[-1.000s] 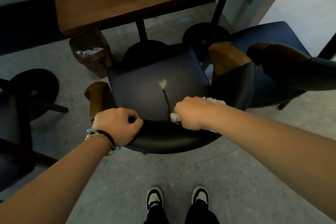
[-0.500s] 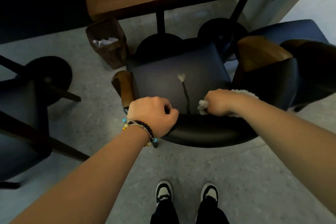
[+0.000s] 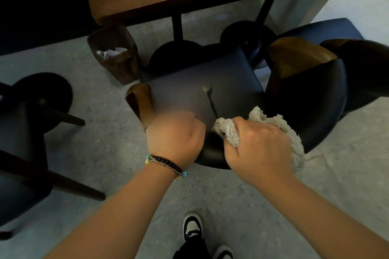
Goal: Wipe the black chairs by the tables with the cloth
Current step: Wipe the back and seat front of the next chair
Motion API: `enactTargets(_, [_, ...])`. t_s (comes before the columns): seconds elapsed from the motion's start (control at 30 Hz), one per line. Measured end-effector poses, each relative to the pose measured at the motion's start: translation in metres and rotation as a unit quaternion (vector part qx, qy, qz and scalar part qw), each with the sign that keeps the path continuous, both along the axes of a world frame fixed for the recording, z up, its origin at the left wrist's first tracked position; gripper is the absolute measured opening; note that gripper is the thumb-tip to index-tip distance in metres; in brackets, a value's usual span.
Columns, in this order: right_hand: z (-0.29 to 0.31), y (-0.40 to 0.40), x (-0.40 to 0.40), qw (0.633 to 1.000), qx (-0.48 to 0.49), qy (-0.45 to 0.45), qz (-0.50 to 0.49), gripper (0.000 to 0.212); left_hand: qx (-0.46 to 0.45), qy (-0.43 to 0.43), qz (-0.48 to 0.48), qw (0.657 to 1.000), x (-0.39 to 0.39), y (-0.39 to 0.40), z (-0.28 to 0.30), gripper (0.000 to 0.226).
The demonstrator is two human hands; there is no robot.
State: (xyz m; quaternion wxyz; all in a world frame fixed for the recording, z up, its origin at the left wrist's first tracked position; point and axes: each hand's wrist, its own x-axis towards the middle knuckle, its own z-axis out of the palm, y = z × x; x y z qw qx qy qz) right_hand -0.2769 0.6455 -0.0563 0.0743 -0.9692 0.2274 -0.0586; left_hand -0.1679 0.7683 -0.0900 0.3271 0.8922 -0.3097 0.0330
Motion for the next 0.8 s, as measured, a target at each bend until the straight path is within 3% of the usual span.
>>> enactTargets(0.33, [-0.008,-0.001,-0.004,0.999,-0.035,-0.022,0.031,0.022,-0.019,-0.021,0.041,0.999,-0.004,-0.001,-0.007,0.046])
enactTargets(0.47, [-0.015,-0.004,-0.009,0.997,-0.042,-0.051,0.045,0.026,-0.085,-0.035,0.007,0.996,-0.006,0.002,-0.013,0.05])
enactTargets(0.6, [-0.016,-0.009,-0.007,0.995,-0.048,-0.06,0.065,0.026,-0.154,-0.109,-0.001,0.982,-0.005,0.002,-0.023,0.047])
enactTargets(0.8, [-0.018,-0.012,-0.008,0.989,-0.046,-0.103,0.095,0.029,-0.284,-0.214,-0.013,0.935,-0.002,0.005,-0.049,0.043])
